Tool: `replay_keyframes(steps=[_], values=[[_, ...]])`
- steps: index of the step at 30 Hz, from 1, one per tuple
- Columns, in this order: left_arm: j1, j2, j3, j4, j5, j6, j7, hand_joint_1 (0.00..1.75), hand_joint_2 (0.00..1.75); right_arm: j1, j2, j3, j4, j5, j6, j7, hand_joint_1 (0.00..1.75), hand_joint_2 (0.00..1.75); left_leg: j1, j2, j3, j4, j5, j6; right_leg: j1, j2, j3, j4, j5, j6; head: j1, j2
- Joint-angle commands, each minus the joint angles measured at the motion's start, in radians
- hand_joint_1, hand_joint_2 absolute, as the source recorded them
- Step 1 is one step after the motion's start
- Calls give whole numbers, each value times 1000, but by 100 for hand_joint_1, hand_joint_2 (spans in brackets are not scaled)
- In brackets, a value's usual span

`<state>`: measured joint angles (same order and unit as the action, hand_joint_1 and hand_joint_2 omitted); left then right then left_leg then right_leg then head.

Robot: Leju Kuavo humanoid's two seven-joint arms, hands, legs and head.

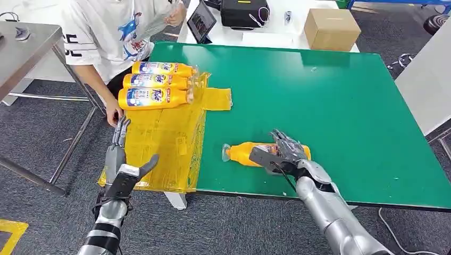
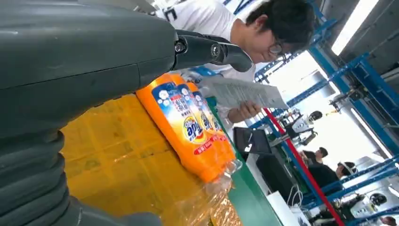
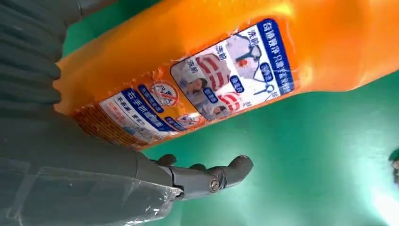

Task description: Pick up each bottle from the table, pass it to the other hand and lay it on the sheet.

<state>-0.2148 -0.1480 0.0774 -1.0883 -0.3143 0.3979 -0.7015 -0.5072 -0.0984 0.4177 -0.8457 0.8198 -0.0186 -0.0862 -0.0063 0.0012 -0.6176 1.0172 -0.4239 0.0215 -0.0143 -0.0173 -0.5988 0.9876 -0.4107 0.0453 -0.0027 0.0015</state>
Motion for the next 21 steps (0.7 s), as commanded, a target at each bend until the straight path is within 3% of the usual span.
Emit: replay_keyframes(steps=[1,12,13,14,15,20,21], values=[[-59,-5,-5,120,14,-18,3,0,175,-148,-59,137,189,30,131,31,0,175,1,-1,2,0,0,-1,0,0,2,-1,0,-1,0,0],[-75,-12,-2,146,22,-32,3,0,175,-175,-68,186,215,24,186,22,0,175,1,-2,3,0,-1,-1,1,0,4,-1,-1,-1,0,0],[-78,-12,-5,149,19,-28,3,0,175,-170,-68,194,218,17,187,17,10,175,1,-1,5,-1,-1,-2,1,1,6,-2,-1,-2,0,0],[-80,-13,-6,153,21,-32,3,0,175,-166,-71,204,221,17,196,12,133,175,1,-2,4,0,0,-1,1,0,4,-1,-1,-1,0,0],[-82,-14,-9,157,21,-31,3,0,175,-162,-77,221,225,18,204,10,150,175,1,-2,4,-1,-1,-2,1,0,5,-1,-1,-2,0,0],[-82,-15,-9,158,21,-31,3,0,175,-156,-79,224,227,19,201,11,150,175,1,-3,4,-1,0,-1,1,-1,5,-1,0,-1,0,0],[-83,-13,-11,162,21,-32,3,0,175,-157,-78,232,231,19,210,8,171,175,1,-2,3,0,0,-1,1,-1,4,-1,0,-1,0,0]])
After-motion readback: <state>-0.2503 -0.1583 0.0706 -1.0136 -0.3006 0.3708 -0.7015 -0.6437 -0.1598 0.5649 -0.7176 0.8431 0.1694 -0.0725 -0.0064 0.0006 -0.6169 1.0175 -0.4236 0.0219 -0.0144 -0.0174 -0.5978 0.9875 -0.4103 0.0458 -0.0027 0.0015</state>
